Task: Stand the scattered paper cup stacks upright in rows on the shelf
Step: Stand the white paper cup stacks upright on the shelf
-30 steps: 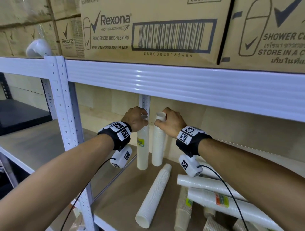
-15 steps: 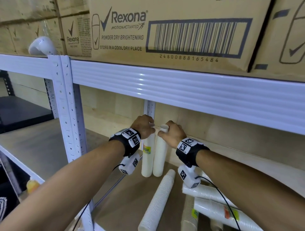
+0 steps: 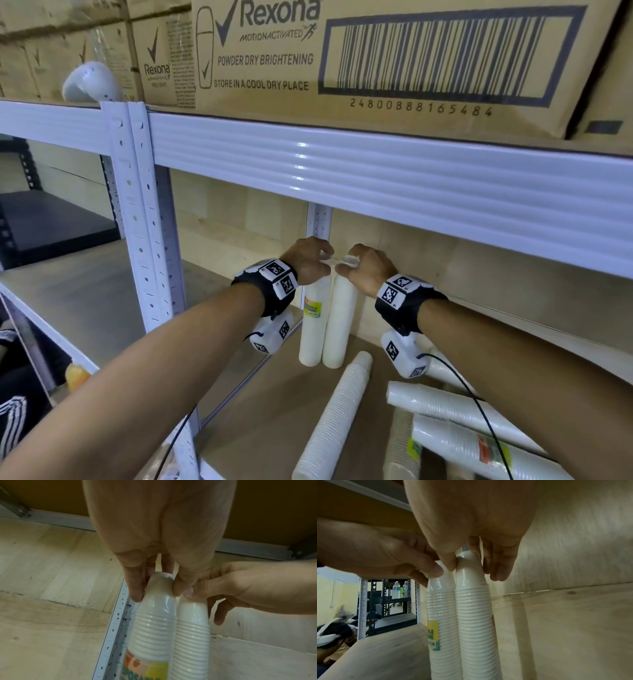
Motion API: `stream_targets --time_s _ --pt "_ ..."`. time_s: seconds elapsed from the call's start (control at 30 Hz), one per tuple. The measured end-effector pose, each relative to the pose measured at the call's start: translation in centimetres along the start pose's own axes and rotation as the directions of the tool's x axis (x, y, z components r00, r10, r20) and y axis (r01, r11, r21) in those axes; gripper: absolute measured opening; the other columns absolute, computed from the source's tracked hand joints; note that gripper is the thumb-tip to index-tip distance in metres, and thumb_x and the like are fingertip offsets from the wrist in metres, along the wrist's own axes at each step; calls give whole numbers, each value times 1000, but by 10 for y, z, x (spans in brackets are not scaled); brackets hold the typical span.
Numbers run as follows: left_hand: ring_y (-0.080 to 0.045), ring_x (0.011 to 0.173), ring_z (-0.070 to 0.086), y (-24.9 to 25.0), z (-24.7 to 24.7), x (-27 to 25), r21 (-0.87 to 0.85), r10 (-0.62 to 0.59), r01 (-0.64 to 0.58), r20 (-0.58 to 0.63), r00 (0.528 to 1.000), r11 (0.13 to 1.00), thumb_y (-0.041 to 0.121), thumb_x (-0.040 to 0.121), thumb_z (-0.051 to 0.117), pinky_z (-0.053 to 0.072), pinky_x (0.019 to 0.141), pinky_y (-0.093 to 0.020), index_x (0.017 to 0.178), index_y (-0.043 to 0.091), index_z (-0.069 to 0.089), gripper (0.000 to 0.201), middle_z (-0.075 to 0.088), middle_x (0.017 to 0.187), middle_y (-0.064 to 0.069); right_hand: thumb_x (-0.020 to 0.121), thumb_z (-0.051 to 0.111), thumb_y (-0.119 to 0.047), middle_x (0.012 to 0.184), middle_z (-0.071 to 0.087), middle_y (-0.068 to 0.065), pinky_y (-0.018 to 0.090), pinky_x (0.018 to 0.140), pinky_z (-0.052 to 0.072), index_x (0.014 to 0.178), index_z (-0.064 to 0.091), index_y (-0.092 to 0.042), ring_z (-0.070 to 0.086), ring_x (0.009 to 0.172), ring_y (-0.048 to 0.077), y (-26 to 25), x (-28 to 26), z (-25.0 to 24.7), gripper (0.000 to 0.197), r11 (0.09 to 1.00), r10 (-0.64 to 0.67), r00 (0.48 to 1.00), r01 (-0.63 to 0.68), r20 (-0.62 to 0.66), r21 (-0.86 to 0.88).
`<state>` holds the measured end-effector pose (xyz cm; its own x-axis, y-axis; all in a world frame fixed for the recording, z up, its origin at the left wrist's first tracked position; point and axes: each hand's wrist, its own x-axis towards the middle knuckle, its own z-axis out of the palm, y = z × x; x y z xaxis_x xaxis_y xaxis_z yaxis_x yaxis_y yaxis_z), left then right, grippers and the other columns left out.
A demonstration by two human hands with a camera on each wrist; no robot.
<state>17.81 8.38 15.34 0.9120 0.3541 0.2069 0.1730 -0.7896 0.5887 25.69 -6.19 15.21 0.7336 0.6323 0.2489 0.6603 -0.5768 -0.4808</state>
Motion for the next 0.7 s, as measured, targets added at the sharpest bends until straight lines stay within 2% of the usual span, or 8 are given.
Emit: stream_targets --time_s 0.07,0.17,0.3,0.43,0.5,0.7 --pt "-19 127 53 -3 1 1 23 5 -5 -10 1000 1000 15 88 65 50 96 -32 130 15 58 43 52 141 -4 91 60 -39 133 58 6 23 81 40 131 54 -13 58 115 24 0 3 -1 48 999 -20 1000 20 13 -31" --pt "-19 124 55 -5 3 2 43 14 -11 -61 998 999 20 88 68 49 95 -30 128 12 59 42 56 137 -6 94 57 -31 135 57 8 22 82 38 129 55 -11 56 118 24 -3 6 -3 40 996 -49 997 53 63 -67" --pt "-19 121 58 -3 2 3 103 35 -28 -69 997 994 23 88 68 50 95 -32 129 8 59 44 60 133 -6 94 56 -20 138 54 7 21 86 37 128 56 -11 52 123 22 -5 8 -6 36 995 -71 990 79 118 -68" --pt "-20 119 59 -2 0 6 110 18 -11 -65 998 994 25 87 70 52 94 -34 126 9 60 44 62 130 -6 89 63 -41 144 49 4 27 98 41 139 48 -16 50 128 22 -5 10 -6 58 996 -31 996 37 80 -81" --pt "-20 118 60 -1 1 6 111 16 -9 -67 998 994 25 87 71 53 93 -35 125 9 61 43 62 129 -6 90 63 -43 145 48 5 29 101 41 141 47 -14 49 129 24 -4 11 -6 61 994 -34 997 41 66 -105" --pt "-21 116 60 4 2 6 158 40 -29 -66 997 987 25 87 70 47 90 -28 127 9 60 44 63 128 -6 91 58 -17 138 53 8 28 98 44 133 54 -11 52 124 24 -11 10 -7 42 982 -117 985 134 128 -134"
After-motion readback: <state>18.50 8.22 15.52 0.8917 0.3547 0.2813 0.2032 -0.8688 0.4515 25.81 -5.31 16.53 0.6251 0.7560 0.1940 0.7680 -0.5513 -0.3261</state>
